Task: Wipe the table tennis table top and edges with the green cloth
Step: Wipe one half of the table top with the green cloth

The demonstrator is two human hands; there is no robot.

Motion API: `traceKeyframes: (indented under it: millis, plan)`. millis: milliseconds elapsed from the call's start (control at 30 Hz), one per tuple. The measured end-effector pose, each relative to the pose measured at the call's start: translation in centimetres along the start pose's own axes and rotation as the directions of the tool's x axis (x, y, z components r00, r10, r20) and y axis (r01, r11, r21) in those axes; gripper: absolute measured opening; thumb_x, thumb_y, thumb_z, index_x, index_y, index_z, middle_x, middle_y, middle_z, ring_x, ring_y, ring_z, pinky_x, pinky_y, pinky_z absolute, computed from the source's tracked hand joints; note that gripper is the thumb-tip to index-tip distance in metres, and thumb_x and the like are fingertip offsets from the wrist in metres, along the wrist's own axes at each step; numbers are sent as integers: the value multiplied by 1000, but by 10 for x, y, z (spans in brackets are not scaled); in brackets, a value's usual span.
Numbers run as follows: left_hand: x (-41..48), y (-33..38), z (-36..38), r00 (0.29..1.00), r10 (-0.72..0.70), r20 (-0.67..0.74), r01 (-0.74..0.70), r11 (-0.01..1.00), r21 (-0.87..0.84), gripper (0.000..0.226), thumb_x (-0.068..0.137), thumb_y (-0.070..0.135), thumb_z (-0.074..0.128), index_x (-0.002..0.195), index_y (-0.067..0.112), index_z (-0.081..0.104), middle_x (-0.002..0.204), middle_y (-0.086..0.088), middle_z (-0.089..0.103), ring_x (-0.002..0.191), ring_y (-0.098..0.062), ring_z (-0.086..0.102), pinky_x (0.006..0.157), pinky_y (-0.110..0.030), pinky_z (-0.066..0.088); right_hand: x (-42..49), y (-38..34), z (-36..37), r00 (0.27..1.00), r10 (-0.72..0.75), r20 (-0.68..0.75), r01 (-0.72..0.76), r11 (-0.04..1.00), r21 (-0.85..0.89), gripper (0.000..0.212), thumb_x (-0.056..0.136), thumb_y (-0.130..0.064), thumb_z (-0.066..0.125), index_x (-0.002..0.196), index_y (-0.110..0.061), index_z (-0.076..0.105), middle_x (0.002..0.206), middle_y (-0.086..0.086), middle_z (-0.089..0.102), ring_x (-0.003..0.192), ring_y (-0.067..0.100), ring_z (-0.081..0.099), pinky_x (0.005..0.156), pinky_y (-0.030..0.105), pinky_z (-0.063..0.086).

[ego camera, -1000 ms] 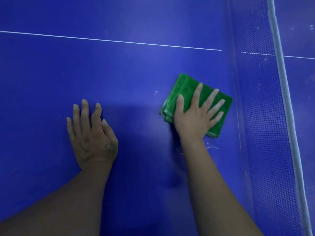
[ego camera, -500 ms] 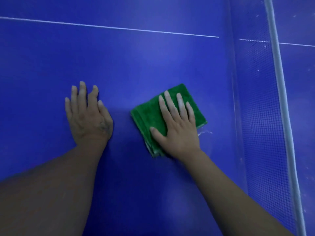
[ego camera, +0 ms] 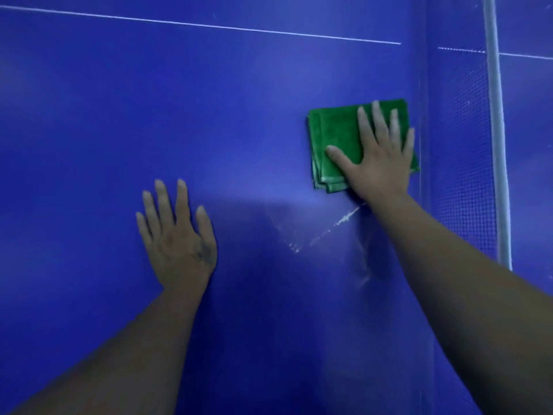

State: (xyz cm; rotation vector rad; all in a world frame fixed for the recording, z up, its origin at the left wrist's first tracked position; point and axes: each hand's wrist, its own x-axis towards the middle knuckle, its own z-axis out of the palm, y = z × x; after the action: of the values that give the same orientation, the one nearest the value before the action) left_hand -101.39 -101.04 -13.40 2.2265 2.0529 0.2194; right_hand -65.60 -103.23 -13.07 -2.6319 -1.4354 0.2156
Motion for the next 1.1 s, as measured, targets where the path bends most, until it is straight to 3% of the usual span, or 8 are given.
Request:
traceKeyframes:
  millis: [200,367,467,600,767,900,1000,1100]
  plan:
    - [-21,-11,1,998,-65,18,66,998,-10,63,113,51,30,171,28,27,181,-3,15,168,-24,6,136,-52,8,-103,-9,16,957,275,-90,-275,961,8,101,97,-90,30,174,-26,18,183,-3,7,169,31,5,133,65,7]
    - [-22,-12,1,999,-47,-10,46,999,-19,61,113,47,34,170,25,31,180,-6,18,168,-26,9,135,-54,11,-189,-27,31,933,354,-69,-355,935,-1,102,99,-85,34,174,-18,18,183,2,5,169,33,4,132,66,7]
    - [-20,-12,1,998,-56,-2,56,998,-8,61,113,46,34,170,24,30,181,-6,17,168,-26,7,135,-54,10,-180,-41,33,887,459,-56,-457,888,49,106,96,-87,36,174,-17,15,183,3,5,169,34,2,131,69,5]
    - [-19,-10,0,998,-66,22,66,998,5,62,113,46,32,171,24,28,181,-5,14,169,-25,5,136,-54,9,-134,-73,33,815,577,-48,-571,815,101,115,91,-95,24,174,-17,12,183,10,1,168,41,0,128,75,6]
    - [-19,-10,1,998,-59,13,59,998,-4,62,113,46,33,170,24,29,181,-4,14,169,-24,5,136,-53,9,-84,-115,38,924,380,-38,-378,924,58,108,91,-96,27,174,-29,15,183,12,0,167,43,0,129,72,3]
    - [-19,-12,3,998,-65,10,65,998,-3,62,112,46,33,170,24,30,181,-3,15,168,-23,6,136,-53,8,-94,-113,42,1000,24,-13,-24,999,21,101,92,-94,35,173,-34,22,183,9,5,168,41,3,129,71,6]
    - [-19,-14,5,999,-52,-11,52,999,-17,61,113,46,35,169,24,33,181,-3,18,168,-24,9,136,-53,9,-145,-83,39,960,-279,30,277,960,48,98,93,-91,43,172,-37,26,183,4,7,169,37,2,129,71,9]
    - [-19,-14,6,999,-46,-25,46,999,-18,60,113,45,36,169,23,34,180,-4,19,168,-25,11,135,-54,11,-201,-50,33,886,-451,111,446,893,68,98,92,-91,48,172,-39,25,183,2,8,169,36,5,128,71,15]
